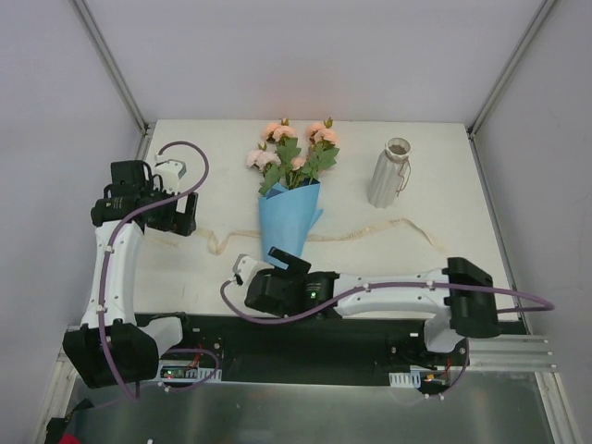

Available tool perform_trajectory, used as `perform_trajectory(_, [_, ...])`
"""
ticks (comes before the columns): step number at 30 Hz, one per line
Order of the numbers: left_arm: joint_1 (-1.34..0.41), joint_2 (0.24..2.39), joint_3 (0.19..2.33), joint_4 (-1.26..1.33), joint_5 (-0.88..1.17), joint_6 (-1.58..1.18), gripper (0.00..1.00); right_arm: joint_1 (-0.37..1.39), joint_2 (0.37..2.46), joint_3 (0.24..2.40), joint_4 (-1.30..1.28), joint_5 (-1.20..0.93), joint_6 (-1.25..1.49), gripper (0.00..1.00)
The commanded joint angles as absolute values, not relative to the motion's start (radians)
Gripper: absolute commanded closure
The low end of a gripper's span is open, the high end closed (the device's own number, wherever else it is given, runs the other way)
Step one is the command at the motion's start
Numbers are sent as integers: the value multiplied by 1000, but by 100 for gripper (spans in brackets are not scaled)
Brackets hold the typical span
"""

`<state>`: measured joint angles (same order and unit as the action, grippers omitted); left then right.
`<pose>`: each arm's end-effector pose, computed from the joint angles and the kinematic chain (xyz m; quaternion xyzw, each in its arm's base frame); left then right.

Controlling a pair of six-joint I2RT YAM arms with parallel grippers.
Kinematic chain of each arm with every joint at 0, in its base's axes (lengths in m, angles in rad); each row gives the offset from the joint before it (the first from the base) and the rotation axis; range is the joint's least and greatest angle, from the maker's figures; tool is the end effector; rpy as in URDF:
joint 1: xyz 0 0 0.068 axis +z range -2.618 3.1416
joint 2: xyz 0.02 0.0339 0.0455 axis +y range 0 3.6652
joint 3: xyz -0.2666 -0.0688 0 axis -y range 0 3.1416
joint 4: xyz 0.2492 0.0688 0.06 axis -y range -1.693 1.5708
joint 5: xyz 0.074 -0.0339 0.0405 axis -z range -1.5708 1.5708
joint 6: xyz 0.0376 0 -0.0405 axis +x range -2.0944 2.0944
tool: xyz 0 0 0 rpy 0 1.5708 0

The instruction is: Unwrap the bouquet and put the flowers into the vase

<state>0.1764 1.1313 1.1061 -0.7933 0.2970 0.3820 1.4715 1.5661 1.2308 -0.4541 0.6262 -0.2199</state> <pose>0.2307 0.0299 0.3282 0.1485 0.9094 -0.0322 0.3872 0.0564 0.3435 0.2806 -0.5806 0.6712 -0.0186 0.4605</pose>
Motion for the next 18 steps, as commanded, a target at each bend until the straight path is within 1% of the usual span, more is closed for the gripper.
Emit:
perform_trajectory(1, [172, 1074, 1092, -819, 368, 400, 1, 1496, 1684, 1304, -437, 647, -353, 5])
perform_trajectory(3, [170, 1086, 1088, -838, 383, 408, 1, 1500, 1733, 1319, -411, 679, -391, 6])
perform_trajectory(8, [173, 1129, 1095, -836, 396, 402, 1, 1496, 1814, 1370, -391, 681, -442, 6])
perform_trajectory(18, [172, 1175, 1147, -836, 425, 373, 1, 1470, 1920, 1433, -420, 660, -439, 6])
